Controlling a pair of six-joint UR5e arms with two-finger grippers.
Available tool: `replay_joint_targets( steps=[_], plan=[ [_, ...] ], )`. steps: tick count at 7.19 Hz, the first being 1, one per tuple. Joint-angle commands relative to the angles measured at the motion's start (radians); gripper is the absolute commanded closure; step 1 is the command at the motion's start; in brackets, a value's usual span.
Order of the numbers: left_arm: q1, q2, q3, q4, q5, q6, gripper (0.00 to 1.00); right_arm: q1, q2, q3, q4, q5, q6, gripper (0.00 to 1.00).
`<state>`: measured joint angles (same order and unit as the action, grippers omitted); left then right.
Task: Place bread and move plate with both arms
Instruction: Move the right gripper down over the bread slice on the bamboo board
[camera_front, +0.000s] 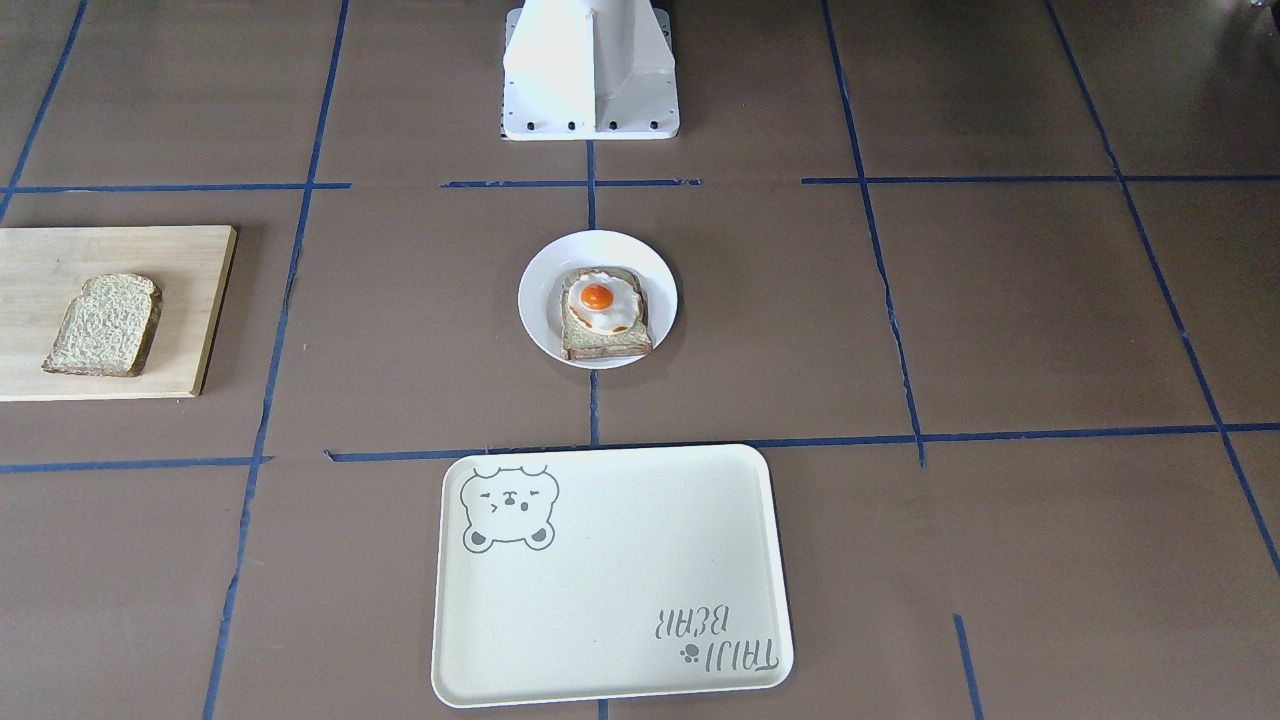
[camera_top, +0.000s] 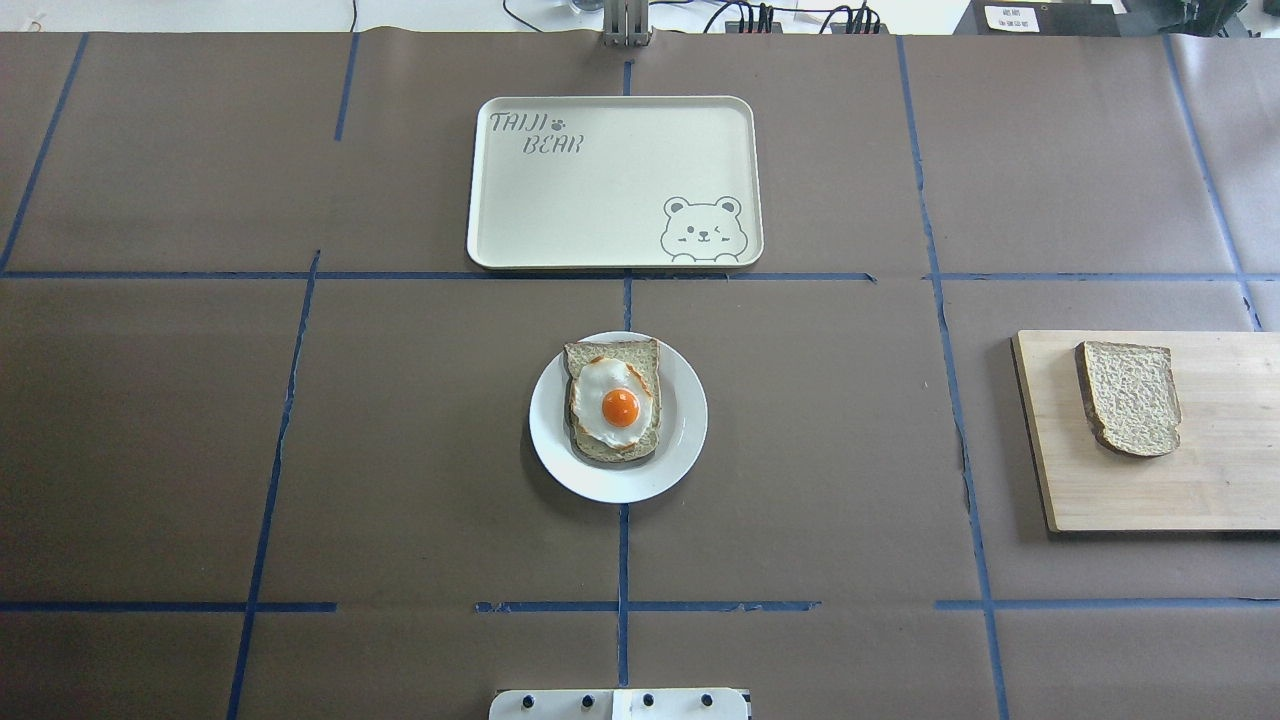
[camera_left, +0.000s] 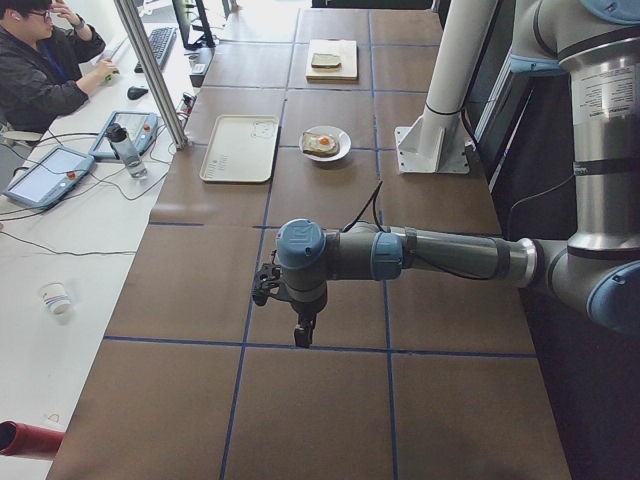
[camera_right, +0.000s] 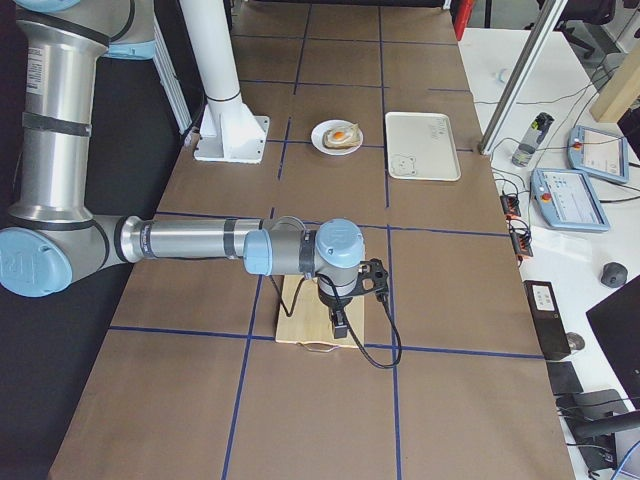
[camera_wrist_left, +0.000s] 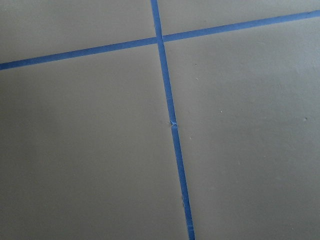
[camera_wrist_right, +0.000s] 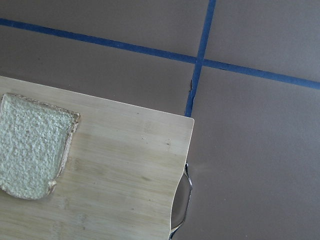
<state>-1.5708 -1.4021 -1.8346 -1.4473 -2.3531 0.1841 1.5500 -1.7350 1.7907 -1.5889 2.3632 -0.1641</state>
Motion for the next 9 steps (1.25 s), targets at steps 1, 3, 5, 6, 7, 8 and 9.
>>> replay_joint_targets(
  steps=[1,3,5,6,7,8,9],
  plan=[
    [0.0,0.0,0.002,-0.001,0.0,0.0,0.0,-0.016,0.0,-0.001,0.016,0.005,0.001,0.0],
    [0.0,0.0,0.002,-0.001,-0.002,0.0,0.0,-0.094,0.0,-0.002,0.126,0.065,0.176,0.0],
    [0.0,0.002,0.002,-0.001,-0.002,0.0,0.0,-0.242,-0.003,-0.02,0.411,0.065,0.541,0.0],
    [0.0,0.003,0.002,-0.001,-0.003,0.0,0.0,-0.308,-0.008,-0.049,0.581,0.061,0.704,0.0],
    [0.0,0.003,0.002,-0.001,-0.003,0.0,0.0,-0.388,-0.008,-0.085,0.747,0.009,0.88,0.0],
    [0.0,0.003,0.002,-0.001,-0.003,0.0,0.0,-0.457,-0.008,-0.15,0.9,-0.043,0.993,0.01],
    [0.0,0.003,0.002,-0.001,-0.003,0.0,0.0,-0.481,-0.002,-0.192,0.972,-0.048,1.046,0.04]
  ],
)
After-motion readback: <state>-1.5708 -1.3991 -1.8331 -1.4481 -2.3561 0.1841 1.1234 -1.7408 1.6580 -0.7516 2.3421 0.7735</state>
